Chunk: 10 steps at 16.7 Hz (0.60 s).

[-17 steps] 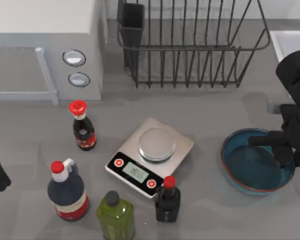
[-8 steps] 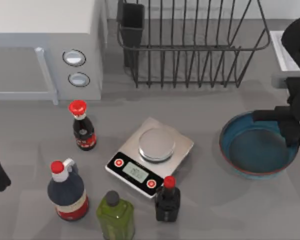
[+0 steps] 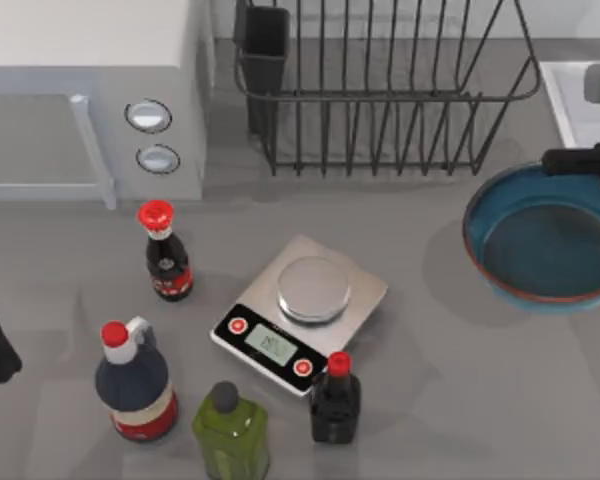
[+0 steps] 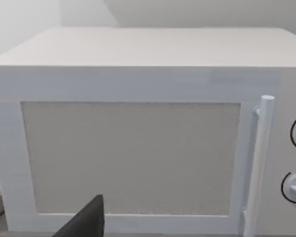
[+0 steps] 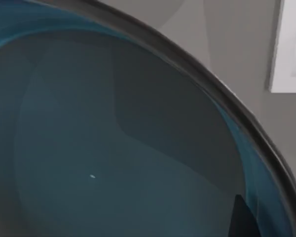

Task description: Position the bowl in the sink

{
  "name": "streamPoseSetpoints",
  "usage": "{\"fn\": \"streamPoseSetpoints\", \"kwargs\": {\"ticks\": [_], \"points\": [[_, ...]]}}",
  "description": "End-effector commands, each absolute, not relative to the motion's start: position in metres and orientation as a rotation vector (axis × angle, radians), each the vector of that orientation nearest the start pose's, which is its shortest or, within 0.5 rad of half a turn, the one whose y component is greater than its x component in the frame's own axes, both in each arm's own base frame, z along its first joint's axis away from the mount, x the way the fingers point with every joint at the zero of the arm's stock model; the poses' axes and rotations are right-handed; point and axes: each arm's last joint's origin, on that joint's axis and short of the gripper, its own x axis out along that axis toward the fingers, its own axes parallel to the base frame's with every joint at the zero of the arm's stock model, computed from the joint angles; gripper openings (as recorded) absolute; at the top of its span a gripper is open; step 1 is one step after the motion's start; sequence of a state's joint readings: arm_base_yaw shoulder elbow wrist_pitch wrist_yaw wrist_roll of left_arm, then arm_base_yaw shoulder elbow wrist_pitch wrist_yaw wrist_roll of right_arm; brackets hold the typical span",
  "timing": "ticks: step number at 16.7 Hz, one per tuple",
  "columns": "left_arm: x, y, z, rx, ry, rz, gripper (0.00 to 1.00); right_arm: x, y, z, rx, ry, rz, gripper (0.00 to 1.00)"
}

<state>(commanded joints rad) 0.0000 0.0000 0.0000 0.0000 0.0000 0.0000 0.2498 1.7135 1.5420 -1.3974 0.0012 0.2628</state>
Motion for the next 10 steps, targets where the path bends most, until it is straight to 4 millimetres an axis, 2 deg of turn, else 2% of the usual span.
{"fn": "streamPoseSetpoints", "kwargs": {"ticks": [5, 7, 10], "points": [[0.106, -0.001, 0.16, 0.0, 0.0, 0.0, 1.0, 0.306, 0.081, 0.278, 0.013, 1.565, -0.006, 0.0], [0.106, -0.001, 0.16, 0.0, 0.0, 0.0, 1.0, 0.312, 0.07, 0.276, 0.049, 1.528, -0.003, 0.0], [0.106, -0.001, 0.16, 0.0, 0.0, 0.0, 1.0, 0.327, 0.041, 0.269, 0.141, 1.415, -0.001, 0.0]]}}
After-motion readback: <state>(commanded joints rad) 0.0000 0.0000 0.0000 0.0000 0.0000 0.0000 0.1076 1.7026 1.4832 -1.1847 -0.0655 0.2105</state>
